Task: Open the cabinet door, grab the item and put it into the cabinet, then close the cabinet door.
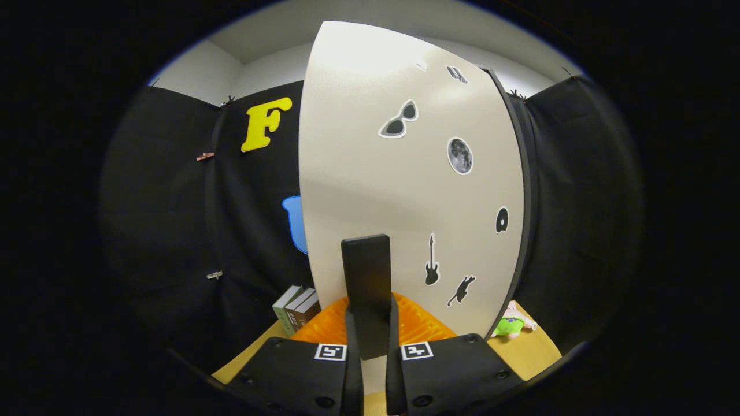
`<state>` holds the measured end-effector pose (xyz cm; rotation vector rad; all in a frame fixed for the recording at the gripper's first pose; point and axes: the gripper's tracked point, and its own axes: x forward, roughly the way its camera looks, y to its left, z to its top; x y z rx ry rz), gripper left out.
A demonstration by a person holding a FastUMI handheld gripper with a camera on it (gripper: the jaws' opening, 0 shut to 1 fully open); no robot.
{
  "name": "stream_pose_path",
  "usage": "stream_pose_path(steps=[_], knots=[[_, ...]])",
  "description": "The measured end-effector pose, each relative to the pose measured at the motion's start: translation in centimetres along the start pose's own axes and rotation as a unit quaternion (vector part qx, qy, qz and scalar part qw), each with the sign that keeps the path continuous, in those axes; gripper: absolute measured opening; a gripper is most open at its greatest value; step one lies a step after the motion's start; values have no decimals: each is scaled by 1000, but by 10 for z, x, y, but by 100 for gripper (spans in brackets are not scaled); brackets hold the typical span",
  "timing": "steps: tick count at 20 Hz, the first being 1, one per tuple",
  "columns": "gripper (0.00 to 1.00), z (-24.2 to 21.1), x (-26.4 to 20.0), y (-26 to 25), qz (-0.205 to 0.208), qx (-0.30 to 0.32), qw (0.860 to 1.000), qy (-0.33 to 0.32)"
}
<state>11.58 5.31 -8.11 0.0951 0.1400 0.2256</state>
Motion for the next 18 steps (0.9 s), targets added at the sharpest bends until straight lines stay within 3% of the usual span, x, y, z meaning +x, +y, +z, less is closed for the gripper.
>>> stream_pose_path(steps=[18], knots=[[17,7,-64,-76,-92,16,996,-15]])
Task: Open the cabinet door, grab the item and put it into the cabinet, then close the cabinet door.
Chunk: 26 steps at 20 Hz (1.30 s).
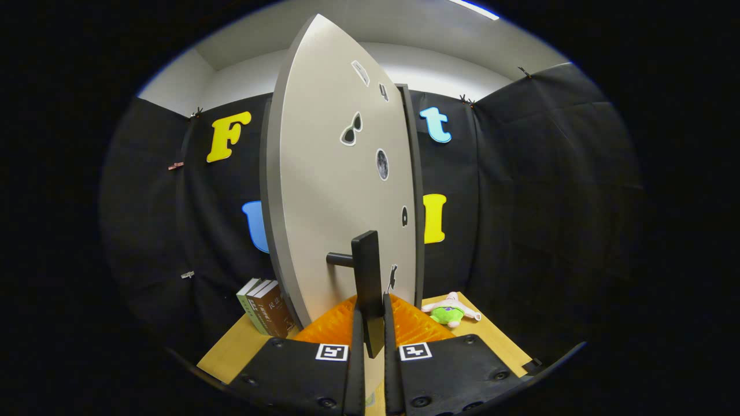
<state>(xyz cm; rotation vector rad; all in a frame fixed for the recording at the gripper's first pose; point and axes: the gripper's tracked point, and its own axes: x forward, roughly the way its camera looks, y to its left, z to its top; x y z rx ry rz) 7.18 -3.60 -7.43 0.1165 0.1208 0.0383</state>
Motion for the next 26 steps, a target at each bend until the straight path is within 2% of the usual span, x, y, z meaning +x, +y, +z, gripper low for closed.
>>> stream_pose_path(steps=[5,12,13,16,19,20,26], knots=[[17,6,-9,-19,-16,18,1000,-19],[17,28,-24,-54,-47,-18,997,-59],[17,31,-26,-62,-59,-22,996,-66],[7,29,-36,-97,-109,-37,991,-62],[6,30,-40,-98,-102,0,993,-64],[12,29,-38,-101,-104,2,992,-67],[12,20,-38,-99,-106,-33,992,-56]])
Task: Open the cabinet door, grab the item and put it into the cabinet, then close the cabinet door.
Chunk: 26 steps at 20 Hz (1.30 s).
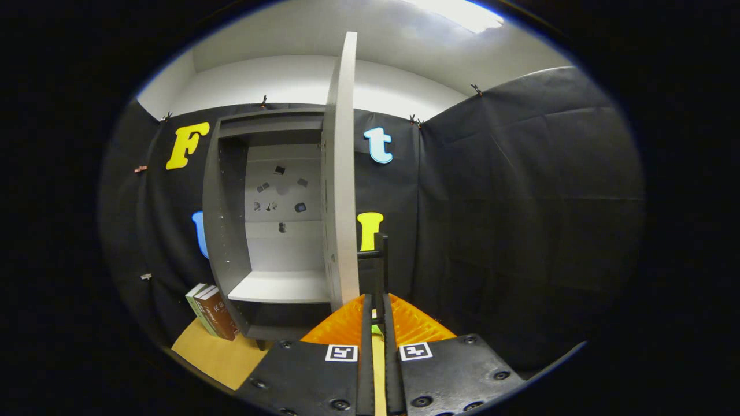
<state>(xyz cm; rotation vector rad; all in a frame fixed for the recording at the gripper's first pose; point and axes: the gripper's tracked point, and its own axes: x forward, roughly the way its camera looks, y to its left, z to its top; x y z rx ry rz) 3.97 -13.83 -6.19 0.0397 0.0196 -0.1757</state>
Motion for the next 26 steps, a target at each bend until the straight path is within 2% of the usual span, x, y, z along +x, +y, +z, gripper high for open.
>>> stream_pose_path(steps=[2,3,6,8,10,13,19,26], knots=[[12,0,-6,4,-2,-2,1000,1],[15,-1,-10,8,-1,0,1000,3],[66,-5,-38,25,10,-8,1000,-5],[99,-13,-53,51,45,-9,999,-3],[97,-35,-62,81,79,-13,997,18],[97,-92,-68,133,130,-23,987,90],[98,-221,-44,175,150,-51,963,219],[99,-370,-17,185,154,-28,922,354]])
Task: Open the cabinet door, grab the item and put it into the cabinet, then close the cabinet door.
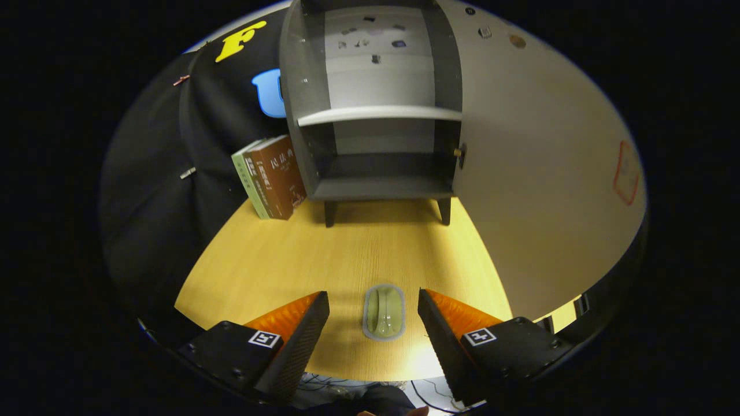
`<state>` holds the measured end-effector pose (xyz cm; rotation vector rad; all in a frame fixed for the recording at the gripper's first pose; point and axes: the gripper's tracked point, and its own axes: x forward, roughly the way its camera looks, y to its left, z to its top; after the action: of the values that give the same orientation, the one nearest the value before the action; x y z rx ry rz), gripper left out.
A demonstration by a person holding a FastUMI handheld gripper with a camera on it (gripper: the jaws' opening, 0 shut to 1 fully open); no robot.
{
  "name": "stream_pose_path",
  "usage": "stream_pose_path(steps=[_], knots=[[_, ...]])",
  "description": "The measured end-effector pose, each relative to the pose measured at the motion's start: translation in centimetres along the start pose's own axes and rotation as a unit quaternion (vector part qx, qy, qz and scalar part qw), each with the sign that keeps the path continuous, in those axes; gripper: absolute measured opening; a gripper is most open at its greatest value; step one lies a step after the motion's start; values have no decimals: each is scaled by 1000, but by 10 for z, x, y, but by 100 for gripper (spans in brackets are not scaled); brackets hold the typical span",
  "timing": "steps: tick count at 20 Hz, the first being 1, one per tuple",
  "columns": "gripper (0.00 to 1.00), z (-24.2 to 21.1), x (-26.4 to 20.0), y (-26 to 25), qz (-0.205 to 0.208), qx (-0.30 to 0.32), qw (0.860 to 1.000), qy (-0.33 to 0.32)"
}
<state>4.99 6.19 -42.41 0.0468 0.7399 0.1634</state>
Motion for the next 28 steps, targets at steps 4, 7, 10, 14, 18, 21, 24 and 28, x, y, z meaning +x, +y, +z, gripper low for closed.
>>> stream_pose_path(steps=[4,7,10,14,18,21,24,28], knots=[[99,-37,35,-11,3,33,998,53],[99,-67,64,-21,2,39,996,86],[80,-90,88,-25,-7,51,992,112],[55,-90,108,-31,-18,31,993,111],[23,-87,109,-27,-16,-11,993,117],[17,-86,110,-25,-14,-36,992,121],[17,-78,105,-17,5,2,991,131],[17,-42,87,-14,15,19,993,116]])
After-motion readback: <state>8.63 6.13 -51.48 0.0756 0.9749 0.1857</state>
